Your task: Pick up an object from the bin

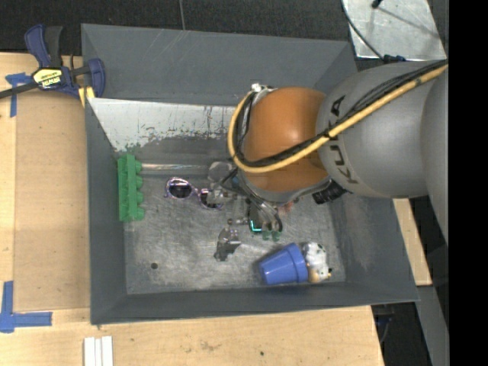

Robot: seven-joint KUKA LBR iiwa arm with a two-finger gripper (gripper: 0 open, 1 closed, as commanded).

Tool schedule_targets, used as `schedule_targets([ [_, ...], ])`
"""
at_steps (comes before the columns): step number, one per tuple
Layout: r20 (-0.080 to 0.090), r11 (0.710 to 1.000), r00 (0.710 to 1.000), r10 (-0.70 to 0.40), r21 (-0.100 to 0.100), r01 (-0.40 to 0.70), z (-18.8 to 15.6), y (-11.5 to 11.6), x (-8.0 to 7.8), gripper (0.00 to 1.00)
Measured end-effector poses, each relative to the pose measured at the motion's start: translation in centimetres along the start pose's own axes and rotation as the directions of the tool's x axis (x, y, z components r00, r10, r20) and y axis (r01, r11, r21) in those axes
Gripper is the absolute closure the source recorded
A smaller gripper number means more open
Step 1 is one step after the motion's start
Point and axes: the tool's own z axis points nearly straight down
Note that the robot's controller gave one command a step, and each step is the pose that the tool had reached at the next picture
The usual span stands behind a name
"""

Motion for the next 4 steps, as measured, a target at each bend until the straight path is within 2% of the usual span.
schedule_targets([
  [1,0.007,1.000,1.000,0.003,-0.001,-0.003,-0.4,0.0,-0.2,0.00],
  [2,0.017,1.000,1.000,0.000,-0.001,0.000,5.0,-0.6,-7.0,0.00],
  [3,0.004,1.000,1.000,-0.025,0.001,0.025,3.0,1.7,-8.9,0.00],
  [4,0.011,1.000,1.000,0.018,-0.002,-0.018,1.3,1.5,-9.2,0.00],
])
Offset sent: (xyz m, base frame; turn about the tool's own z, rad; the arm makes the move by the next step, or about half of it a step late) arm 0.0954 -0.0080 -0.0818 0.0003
